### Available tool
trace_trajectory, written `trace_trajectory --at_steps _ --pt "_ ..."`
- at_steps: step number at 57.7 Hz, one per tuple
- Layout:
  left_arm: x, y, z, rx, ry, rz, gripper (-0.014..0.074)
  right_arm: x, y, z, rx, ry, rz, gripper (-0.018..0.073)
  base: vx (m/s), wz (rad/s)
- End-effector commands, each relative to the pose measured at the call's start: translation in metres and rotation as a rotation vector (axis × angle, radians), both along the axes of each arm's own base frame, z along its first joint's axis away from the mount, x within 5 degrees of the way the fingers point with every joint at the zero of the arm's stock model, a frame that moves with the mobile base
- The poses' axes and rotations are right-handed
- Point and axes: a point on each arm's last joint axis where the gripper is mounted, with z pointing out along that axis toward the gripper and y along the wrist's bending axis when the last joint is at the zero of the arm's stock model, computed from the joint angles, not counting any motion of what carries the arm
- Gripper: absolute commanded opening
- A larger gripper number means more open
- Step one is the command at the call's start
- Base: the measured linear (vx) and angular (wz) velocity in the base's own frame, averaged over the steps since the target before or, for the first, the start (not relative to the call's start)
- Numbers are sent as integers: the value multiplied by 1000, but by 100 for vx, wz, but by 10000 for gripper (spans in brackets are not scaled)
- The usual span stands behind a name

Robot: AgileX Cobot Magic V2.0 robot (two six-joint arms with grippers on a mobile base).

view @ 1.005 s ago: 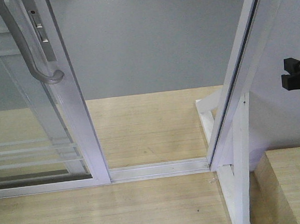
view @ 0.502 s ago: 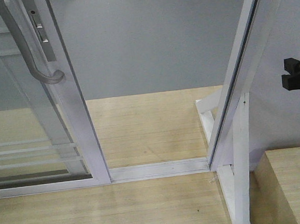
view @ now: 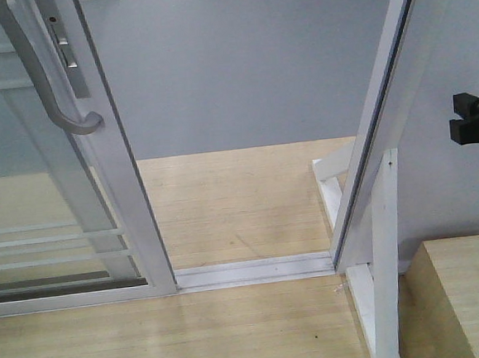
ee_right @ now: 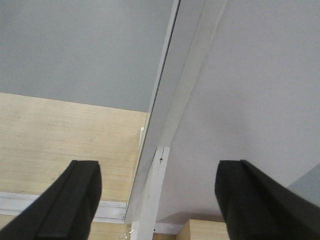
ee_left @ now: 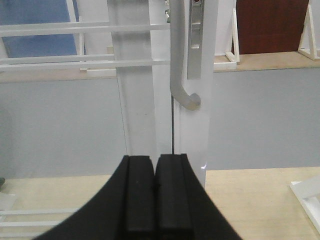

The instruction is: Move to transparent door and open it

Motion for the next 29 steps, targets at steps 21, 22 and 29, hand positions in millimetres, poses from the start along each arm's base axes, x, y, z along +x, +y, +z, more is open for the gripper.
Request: trace_trajectory --at_steps 21,22,29 --pt "-7 -1 -3 -3 -206 -6 0 2 0 18 -6 -108 12 547 0 0" --pt "-7 -1 -3 -3 -206 -6 0 2 0 18 -6 -108 12 547 0 0" --pt "-7 -1 -3 -3 -206 -6 0 2 0 18 -6 -108 12 547 0 0"
